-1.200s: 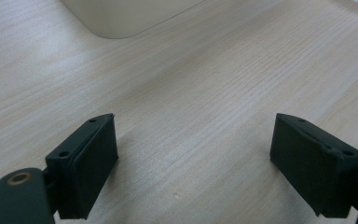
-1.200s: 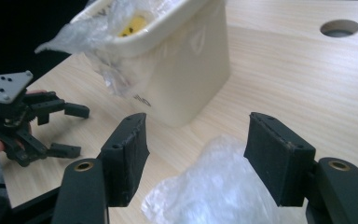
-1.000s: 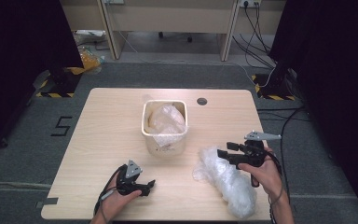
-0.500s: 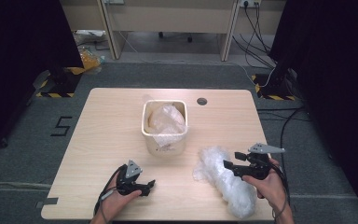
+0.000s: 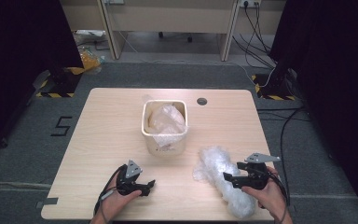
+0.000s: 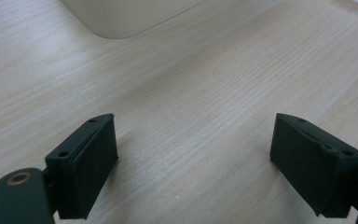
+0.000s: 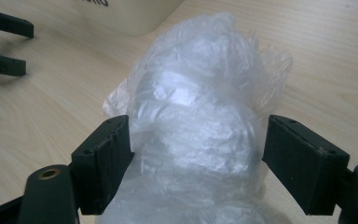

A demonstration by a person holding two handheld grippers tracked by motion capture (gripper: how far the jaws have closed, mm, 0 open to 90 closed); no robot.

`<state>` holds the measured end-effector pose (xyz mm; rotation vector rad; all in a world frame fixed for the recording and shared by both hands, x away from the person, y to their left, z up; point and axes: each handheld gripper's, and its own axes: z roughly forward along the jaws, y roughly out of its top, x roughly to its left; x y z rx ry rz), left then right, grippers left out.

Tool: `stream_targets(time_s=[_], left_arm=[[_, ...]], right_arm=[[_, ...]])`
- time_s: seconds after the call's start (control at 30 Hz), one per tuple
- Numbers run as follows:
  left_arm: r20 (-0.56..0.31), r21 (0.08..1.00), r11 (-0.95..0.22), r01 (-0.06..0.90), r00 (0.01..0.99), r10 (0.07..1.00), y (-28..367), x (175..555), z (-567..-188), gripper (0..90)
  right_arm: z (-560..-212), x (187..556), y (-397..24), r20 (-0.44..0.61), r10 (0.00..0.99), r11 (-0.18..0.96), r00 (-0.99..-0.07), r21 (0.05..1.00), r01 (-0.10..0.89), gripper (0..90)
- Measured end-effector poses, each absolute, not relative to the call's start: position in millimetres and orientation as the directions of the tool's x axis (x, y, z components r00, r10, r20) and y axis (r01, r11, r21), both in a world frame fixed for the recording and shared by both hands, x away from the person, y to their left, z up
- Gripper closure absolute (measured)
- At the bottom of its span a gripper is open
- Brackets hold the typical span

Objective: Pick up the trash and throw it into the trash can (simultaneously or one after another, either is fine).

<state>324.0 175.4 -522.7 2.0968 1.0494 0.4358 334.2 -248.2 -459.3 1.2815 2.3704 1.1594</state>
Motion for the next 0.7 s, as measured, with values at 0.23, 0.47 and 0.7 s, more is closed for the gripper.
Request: stream_targets(time_s=[0.23, 0.47, 0.7], left_arm=[[-0.025, 0.742, -0.393, 0.543, 0.608, 0.794, 175, 324, -523, 14.0], [-0.025, 0.743, -0.393, 0.543, 0.608, 0.794, 175, 324, -523, 14.0], [-0.025, 0.743, -0.393, 0.543, 0.608, 0.794, 175, 324, -523, 14.0]], right_arm=[[-472, 335, -245, 0.195, 0.775, 0.329, -0.602, 0.689, 0.646, 23.6], [-486, 340, -247, 0.240, 0.777, 0.308, -0.582, 0.661, 0.684, 24.8], [-488, 341, -246, 0.262, 0.768, 0.302, -0.585, 0.658, 0.690, 39.4]])
